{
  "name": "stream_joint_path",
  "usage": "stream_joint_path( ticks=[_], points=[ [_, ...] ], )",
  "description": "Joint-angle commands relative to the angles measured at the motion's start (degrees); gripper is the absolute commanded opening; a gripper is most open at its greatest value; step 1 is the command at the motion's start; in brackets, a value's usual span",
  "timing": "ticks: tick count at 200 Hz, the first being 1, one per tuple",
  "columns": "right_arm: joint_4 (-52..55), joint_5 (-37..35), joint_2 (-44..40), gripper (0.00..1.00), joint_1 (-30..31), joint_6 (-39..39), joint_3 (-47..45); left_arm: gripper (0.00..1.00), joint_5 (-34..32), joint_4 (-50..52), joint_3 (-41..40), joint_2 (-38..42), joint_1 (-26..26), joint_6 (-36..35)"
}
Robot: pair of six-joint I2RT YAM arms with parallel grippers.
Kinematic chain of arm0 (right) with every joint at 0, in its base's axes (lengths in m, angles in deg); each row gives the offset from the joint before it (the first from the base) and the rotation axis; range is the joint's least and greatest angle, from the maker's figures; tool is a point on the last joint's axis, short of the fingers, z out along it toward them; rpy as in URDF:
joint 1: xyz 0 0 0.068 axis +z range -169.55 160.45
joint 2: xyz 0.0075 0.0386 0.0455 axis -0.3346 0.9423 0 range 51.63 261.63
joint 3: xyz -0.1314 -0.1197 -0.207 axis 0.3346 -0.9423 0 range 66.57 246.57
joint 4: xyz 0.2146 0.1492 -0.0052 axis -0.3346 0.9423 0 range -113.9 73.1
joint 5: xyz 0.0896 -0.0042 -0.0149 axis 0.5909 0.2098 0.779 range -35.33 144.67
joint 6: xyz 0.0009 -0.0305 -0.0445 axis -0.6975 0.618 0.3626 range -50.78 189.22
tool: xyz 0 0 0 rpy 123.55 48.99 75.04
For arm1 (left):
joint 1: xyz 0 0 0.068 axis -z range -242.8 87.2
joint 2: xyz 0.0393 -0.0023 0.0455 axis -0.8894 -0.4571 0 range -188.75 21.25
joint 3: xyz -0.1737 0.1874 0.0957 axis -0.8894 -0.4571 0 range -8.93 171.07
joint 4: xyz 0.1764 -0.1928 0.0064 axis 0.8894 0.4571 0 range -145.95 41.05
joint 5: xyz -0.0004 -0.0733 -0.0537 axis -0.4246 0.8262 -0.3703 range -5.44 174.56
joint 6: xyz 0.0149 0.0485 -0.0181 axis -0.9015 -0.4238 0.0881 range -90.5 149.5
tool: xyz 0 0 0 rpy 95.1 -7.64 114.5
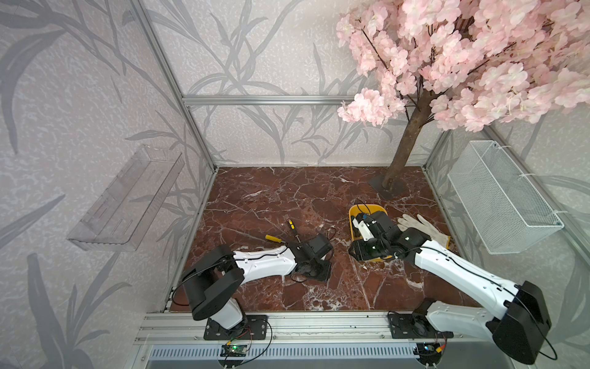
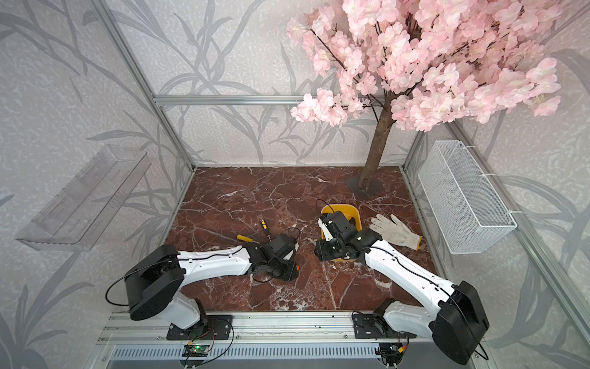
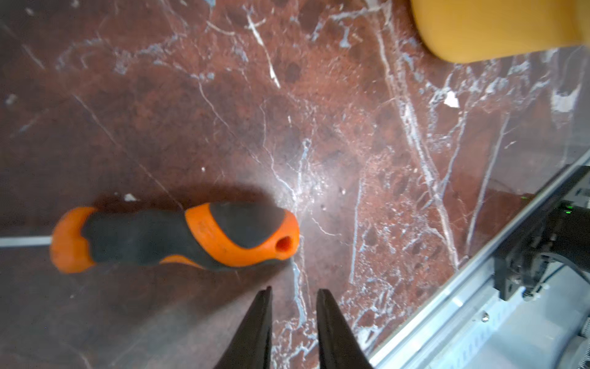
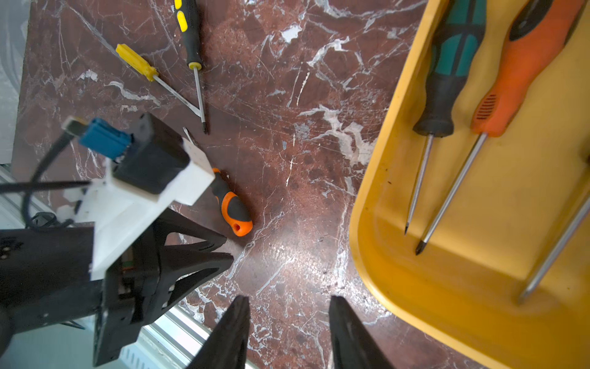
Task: Put the screwdriver on the desktop into the storage box
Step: Adjust the screwdriver at the center of the board.
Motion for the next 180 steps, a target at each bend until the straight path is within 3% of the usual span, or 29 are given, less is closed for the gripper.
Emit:
stream_joint_path(
  ticks=[1, 65, 100, 142, 165, 180],
  points=[
    [-0.1, -1.4, -1.9, 0.45, -0.5, -0.7, -0.6, 0.37, -3.3, -1.2, 2.7, -2.1, 0.0, -1.0],
    [-0.6, -1.4, -1.8, 0.44, -0.7, -0.8, -0.4, 0.58, -12.4, -4.7, 8.5, -4.6, 0.0, -3.2],
    [0.3, -2.0, -2.1, 0.45, -0.7, -0.2, 0.5, 0.62, -14.9, -3.2, 10.9, -4.3, -0.4, -5.8],
    [1.0, -2.5, -3.1, 0.45, -1.5, 0.6, 0.7, 0.87, -21.9, -1.9, 10.9, 1.3, -1.5, -12.3],
    [1.8, -3.0, -3.7, 0.45, -1.9, 1.1, 1.5, 0.9, -21.8, 1.6, 13.9, -1.1, -3.4, -16.3],
    [2.0, -3.0, -4.6, 0.45, -2.4, 1.1, 1.6, 0.87, -21.5, 6.1, 17.0, -4.0, -5.0, -18.2]
  ],
)
